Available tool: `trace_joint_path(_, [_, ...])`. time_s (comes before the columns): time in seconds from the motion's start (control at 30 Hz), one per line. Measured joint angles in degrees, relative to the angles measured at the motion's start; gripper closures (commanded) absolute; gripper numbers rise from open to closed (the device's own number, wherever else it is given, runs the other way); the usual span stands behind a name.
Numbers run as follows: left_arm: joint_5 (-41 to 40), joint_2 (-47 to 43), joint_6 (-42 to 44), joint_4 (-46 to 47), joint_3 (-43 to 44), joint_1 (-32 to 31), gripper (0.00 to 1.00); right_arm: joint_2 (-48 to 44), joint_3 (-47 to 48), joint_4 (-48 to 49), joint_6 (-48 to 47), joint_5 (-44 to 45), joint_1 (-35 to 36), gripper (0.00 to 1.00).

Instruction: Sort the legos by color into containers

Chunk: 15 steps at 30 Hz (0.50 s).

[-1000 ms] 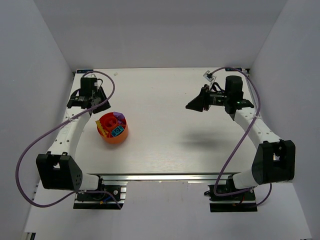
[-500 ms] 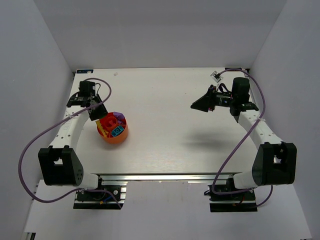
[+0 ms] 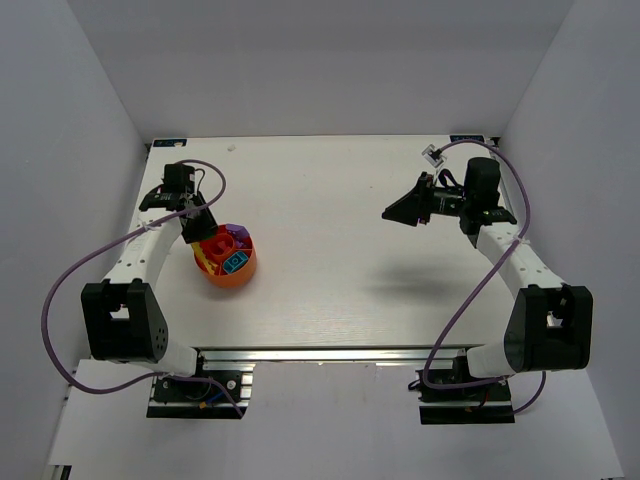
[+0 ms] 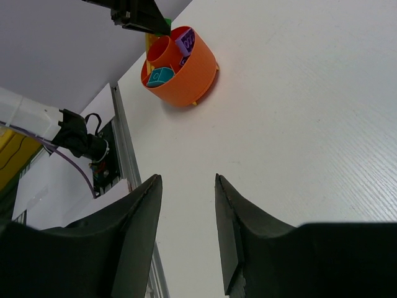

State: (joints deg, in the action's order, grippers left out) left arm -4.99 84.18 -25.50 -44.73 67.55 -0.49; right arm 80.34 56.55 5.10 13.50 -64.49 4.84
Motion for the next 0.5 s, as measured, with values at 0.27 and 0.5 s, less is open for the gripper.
trace_joint_path(0.27, [0.02,0.00,0.00,0.00,0.00,0.00,0.68,0.00,-0.22,0.68,0.63,-0.04,-0.11,0.54])
trace_joint_path(0.5, [0.13,0.00,0.00,-0.02,0.00,0.00,0.56,0.00,-0.22,1.07,1.11,-0.04,-0.26,0.54])
